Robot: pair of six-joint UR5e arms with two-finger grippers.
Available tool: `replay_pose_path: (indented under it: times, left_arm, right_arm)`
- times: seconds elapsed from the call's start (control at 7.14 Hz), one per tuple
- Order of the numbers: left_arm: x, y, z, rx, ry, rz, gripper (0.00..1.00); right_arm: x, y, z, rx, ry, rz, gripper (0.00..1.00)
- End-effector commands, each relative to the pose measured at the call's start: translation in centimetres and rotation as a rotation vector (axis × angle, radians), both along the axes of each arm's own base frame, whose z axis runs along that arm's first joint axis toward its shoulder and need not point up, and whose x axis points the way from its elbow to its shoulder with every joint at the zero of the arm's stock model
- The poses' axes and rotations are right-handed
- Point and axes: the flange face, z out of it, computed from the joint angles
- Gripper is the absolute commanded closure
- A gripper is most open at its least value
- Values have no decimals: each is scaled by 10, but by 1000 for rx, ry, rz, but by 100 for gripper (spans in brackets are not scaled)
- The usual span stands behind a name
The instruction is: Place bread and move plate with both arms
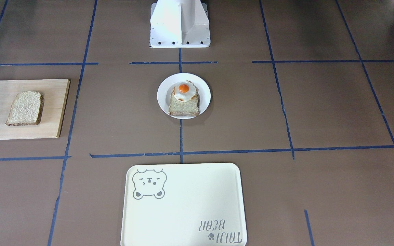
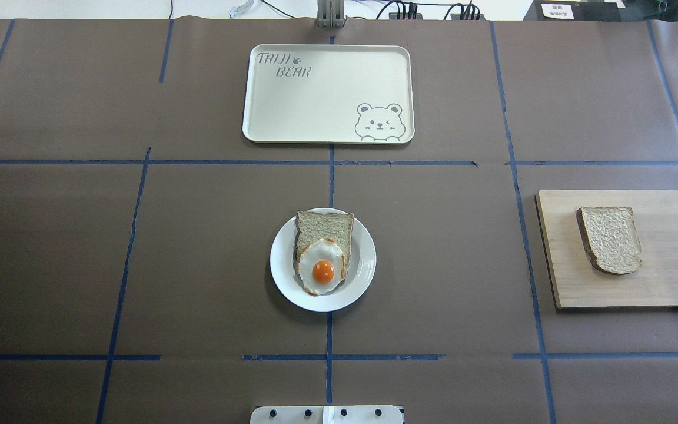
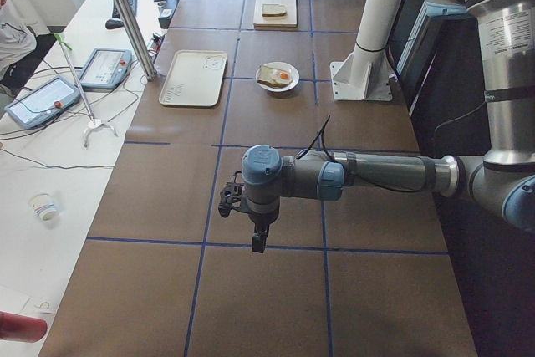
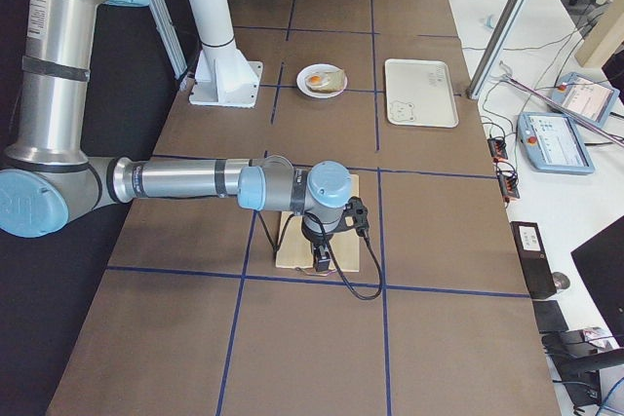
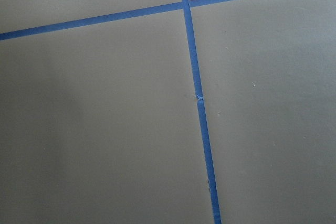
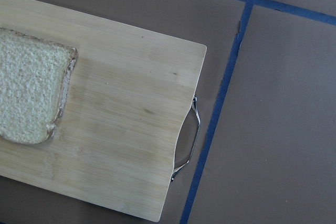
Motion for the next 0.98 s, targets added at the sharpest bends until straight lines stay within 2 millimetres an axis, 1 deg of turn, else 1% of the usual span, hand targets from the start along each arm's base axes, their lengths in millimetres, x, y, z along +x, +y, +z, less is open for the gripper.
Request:
replay_pose_path:
  times: [0.0,0.14,0.42,0.56,0.7,0.84]
  left_arm:
    - [2,-2,-6,15,1,5,0]
    - [2,-3,-11,33,2,5,0]
    - [3,-3,-11,30,3,4,0]
    - [3,-2,-10,29,3,4,0]
    - [6,-1,-12,24,46,7,0]
    - [9,2,-14,16,96,8,0]
  right_arm:
    - [-3,-3,-14,-31,-26,49,0]
    - [-5,-5,-24,-25,-58,104,0]
    - [-8,16,-15,-21,-131,312,0]
    - [-31,18,-14,-35,-170,357,0]
    - [-70,16,-17,-42,-195,371,0]
    - [-111,17,-25,-26,-196,410,0]
